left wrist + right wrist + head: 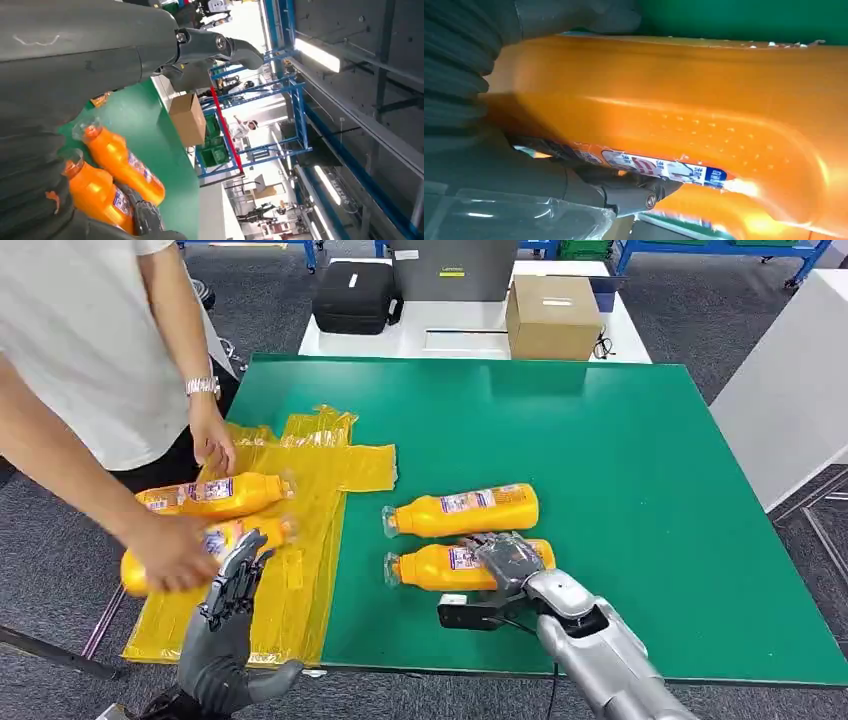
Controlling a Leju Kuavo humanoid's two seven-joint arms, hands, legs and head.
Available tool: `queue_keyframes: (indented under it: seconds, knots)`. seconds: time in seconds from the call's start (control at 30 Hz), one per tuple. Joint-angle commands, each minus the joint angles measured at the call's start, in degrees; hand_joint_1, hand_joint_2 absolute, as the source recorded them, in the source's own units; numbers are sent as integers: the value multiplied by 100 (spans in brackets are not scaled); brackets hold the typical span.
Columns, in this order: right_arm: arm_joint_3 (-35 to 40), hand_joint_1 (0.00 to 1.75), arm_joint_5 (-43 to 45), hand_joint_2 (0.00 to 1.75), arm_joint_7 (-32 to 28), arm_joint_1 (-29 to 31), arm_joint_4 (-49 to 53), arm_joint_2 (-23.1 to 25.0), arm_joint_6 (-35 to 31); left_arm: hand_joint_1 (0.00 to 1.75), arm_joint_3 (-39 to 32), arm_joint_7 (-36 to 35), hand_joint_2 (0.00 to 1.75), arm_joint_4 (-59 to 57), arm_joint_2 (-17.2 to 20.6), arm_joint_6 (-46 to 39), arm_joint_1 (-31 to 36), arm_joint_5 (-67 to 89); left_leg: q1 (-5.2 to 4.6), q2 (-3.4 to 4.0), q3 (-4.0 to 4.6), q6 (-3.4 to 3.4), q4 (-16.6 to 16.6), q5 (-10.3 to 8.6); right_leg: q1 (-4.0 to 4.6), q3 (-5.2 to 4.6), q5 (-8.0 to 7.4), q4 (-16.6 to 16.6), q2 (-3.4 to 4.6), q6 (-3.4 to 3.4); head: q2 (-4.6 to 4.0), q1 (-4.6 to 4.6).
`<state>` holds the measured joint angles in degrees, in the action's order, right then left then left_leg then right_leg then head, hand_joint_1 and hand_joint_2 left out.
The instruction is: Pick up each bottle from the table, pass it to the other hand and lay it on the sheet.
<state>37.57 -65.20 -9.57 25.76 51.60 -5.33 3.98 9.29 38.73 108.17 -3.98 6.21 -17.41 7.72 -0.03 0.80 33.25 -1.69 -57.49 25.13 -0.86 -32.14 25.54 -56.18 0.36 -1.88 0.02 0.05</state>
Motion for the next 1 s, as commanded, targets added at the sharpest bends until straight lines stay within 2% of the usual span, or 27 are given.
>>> queue_keyframes:
  seconds: [0.03, 0.3, 0.43, 0.63, 0.8, 1.0]
  knots:
    - [312, 175, 17, 175, 62, 43, -473, -66, 57, 0, -304, 127, 175, -137, -199, 246, 104, 95, 5, -17, 2, 6, 5, -5, 5, 5, -1, 9, -14, 6, 0, 2]
    - [267, 175, 70, 175, 69, 51, -276, -169, 52, 0, -378, 127, 175, -82, -247, 303, 32, 136, 9, -22, 12, 5, 3, -5, 9, 2, -2, 12, -16, 6, 0, 2]
    - [-193, 175, 607, 175, -164, -235, 641, -317, -243, 0, -337, 127, 175, -83, -268, 335, -42, 138, 10, -33, 23, 6, 1, -7, 10, -4, -1, 11, -25, 8, 0, 2]
    - [-684, 175, 1359, 175, -712, -519, 1616, -244, -106, 0, -312, 127, 175, -278, -354, 313, 194, 215, -7, -46, 45, -9, -3, -13, -10, -24, 4, -2, -51, 3, 0, 4]
    - [-885, 175, 1752, 175, -1007, -652, 1920, -139, -78, 0, -385, 127, 175, -262, -464, 401, 169, 286, -7, -46, 61, -6, -3, -8, -7, -41, 6, -1, -47, 4, 0, 2]
    - [-886, 175, 1747, 175, -1001, -644, 1945, -124, -82, 0, -390, 127, 175, -262, -473, 409, 170, 291, -4, -39, 79, -5, -2, -6, -4, -58, 6, 0, -39, 4, 0, 0]
